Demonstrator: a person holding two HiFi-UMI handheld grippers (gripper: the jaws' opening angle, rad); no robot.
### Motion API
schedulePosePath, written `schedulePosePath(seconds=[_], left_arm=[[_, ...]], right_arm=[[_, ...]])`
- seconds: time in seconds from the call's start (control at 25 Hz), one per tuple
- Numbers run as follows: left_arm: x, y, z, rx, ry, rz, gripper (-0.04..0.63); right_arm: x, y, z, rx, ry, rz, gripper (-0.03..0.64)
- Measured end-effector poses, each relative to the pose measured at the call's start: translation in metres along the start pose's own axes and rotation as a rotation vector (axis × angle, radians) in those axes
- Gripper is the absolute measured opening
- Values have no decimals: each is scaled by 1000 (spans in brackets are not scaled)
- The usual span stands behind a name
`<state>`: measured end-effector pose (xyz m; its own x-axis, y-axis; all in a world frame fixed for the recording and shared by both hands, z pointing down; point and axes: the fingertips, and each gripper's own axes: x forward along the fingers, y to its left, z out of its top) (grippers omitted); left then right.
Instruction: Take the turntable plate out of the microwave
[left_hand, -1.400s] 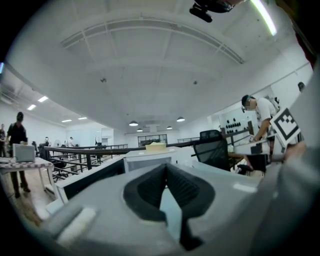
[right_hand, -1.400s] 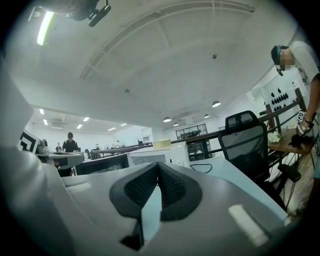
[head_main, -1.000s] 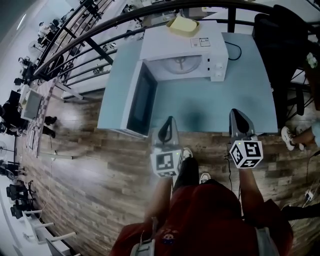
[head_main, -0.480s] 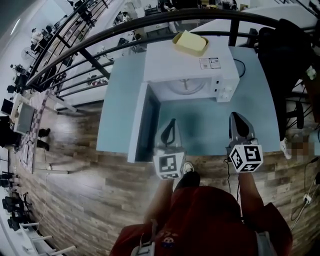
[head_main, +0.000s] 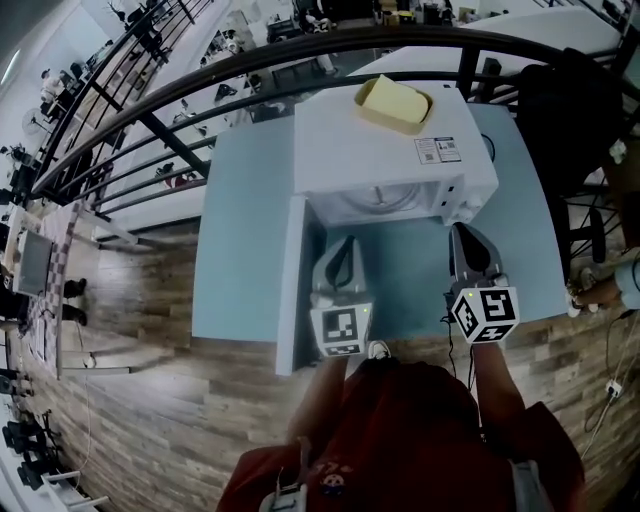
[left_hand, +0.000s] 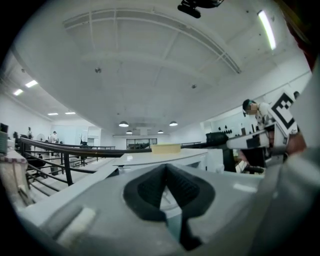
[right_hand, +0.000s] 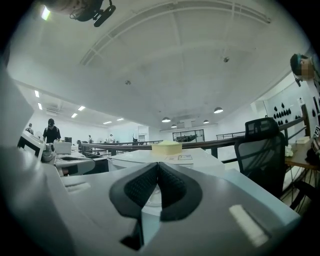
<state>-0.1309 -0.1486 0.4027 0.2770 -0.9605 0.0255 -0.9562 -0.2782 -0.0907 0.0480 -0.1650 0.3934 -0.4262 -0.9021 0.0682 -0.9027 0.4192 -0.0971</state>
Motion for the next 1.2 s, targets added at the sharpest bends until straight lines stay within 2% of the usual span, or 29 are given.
schedulePosePath(seconds=[0.4,0.88,1.08,1.2], left_arm=[[28,13,-13,-11,-8,-71,2],[60,22,-36,-8,-1,-90,2],[67,21,-39,-57,-26,-98,2],[72,19,-48,-67,-12,-105,2]], right_arm=[[30,10,-11,-31,26,-25,2],[74,10,-34,-41,49,7,2],[89,9,-45,-53,70,8,2],[99,8,-54,-48,88,6,2]])
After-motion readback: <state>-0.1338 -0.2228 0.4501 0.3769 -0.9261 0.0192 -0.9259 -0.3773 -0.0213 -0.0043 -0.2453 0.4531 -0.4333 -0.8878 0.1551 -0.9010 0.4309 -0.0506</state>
